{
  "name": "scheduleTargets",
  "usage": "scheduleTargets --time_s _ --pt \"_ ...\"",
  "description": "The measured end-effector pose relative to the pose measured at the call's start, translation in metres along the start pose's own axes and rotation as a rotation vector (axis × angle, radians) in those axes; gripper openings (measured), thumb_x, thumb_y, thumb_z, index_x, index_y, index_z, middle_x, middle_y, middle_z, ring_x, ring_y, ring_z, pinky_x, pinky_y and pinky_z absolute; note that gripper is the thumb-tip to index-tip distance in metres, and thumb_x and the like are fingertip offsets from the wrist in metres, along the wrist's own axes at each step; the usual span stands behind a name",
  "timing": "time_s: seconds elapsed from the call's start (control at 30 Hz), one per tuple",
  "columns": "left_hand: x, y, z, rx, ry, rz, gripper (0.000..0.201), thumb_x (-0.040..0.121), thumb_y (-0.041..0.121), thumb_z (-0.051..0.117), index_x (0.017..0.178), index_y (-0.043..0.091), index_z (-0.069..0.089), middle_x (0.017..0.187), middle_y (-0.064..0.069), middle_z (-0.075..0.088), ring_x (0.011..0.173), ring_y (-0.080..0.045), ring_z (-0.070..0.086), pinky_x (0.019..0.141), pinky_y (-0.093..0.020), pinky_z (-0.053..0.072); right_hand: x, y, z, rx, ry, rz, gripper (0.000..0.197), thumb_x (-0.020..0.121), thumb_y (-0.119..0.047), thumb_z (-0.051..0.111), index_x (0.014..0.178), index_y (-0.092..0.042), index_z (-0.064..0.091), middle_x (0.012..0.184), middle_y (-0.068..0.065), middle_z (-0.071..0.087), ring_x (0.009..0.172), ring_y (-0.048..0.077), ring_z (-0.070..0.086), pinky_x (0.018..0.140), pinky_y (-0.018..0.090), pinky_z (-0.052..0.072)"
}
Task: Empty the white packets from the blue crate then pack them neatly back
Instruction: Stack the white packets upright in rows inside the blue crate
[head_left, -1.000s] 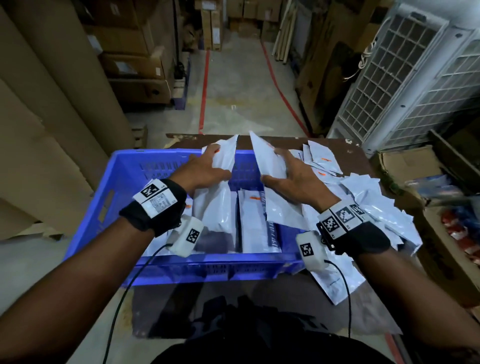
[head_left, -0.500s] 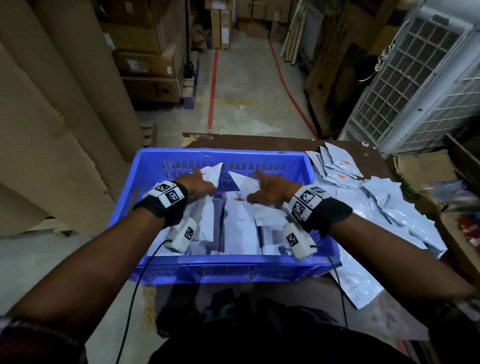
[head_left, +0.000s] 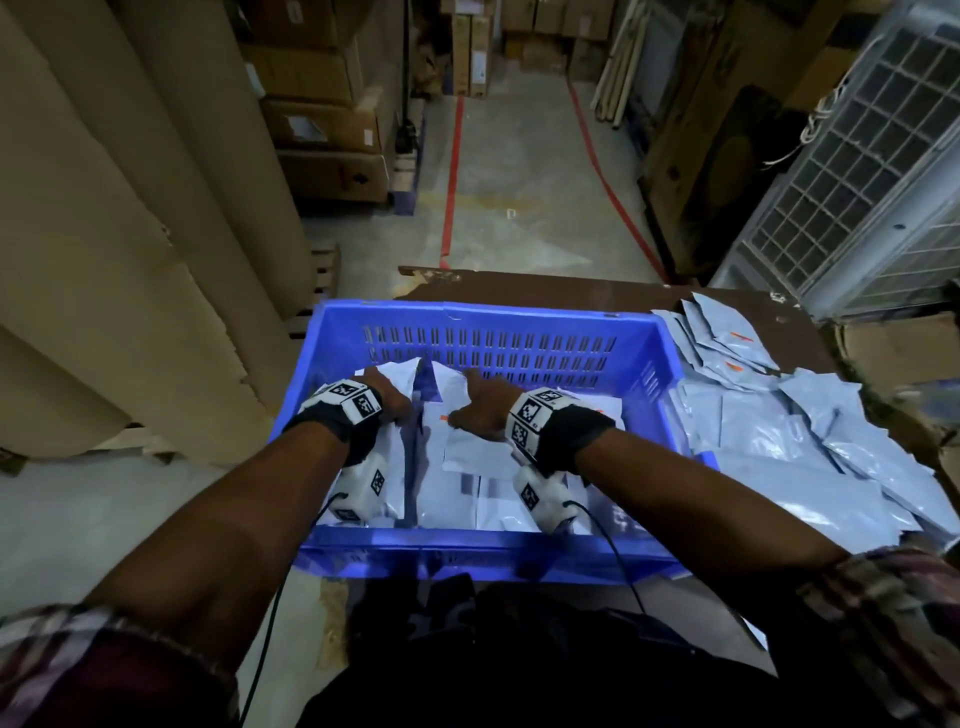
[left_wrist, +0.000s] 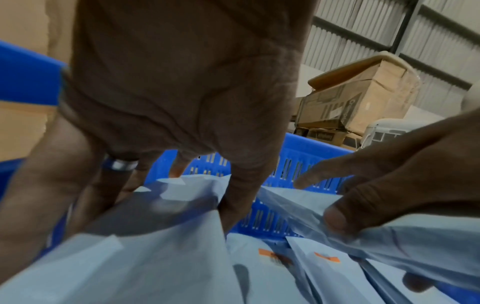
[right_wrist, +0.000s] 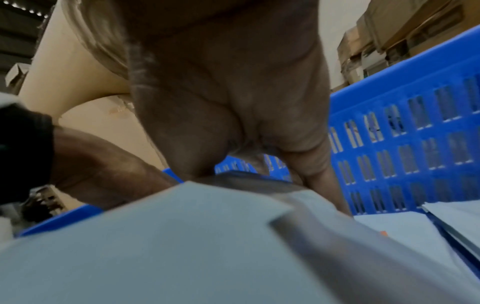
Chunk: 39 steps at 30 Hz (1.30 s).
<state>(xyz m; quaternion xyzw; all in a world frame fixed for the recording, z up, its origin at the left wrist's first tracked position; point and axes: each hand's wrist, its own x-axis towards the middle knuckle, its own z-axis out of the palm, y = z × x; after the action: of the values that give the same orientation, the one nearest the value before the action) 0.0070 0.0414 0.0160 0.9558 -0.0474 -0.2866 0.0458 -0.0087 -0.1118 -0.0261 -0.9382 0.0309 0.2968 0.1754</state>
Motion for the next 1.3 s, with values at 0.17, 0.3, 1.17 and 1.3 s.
scheduleTargets --time_s 0.17,0.3,1.17,1.3 --pt "0.009 -0.006 0.01 0.071 -0.067 -0.032 0.042 0.086 0.016 0.07 0.125 0.015 0.054 0.133 -0.013 0.051 0.129 -0.034 0.05 0.101 -0.04 0.047 0.007 -0.016 0.011 -0.066 -0.015 0.013 0.088 0.095 -0.045 0.055 0.157 -0.011 0.002 0.159 0.027 0.016 0.134 0.044 0.042 0.099 0.043 0.045" --pt "0.014 -0.013 0.023 0.111 -0.096 -0.062 0.048 0.09 0.025 0.065 0.132 0.007 0.052 0.139 -0.014 0.05 0.127 -0.032 0.053 0.099 -0.038 0.047 0.01 -0.023 0.02 -0.076 -0.081 0.029 0.084 0.093 -0.049 0.058 0.156 -0.015 0.015 0.159 0.024 0.012 0.126 0.042 0.05 0.091 0.042 0.047" --pt "0.07 -0.038 0.06 0.146 -0.092 0.0 0.065 0.079 0.017 0.071 0.133 0.003 0.038 0.133 -0.018 0.049 0.123 -0.036 0.052 0.095 -0.046 0.05 0.037 -0.018 0.048 -0.377 -0.168 -0.152 0.126 0.063 -0.062 0.082 0.156 -0.024 0.006 0.16 0.017 -0.003 0.144 0.044 0.01 0.11 0.058 0.034" --pt "0.071 -0.04 0.073 0.094 -0.047 -0.021 0.064 0.08 0.02 0.066 0.133 0.005 0.034 0.128 -0.019 0.054 0.116 -0.037 0.057 0.095 -0.049 0.05 0.035 -0.018 0.047 -0.393 -0.171 -0.161 0.125 0.065 -0.065 0.08 0.156 -0.024 0.005 0.16 0.017 -0.003 0.144 0.045 0.01 0.111 0.058 0.032"
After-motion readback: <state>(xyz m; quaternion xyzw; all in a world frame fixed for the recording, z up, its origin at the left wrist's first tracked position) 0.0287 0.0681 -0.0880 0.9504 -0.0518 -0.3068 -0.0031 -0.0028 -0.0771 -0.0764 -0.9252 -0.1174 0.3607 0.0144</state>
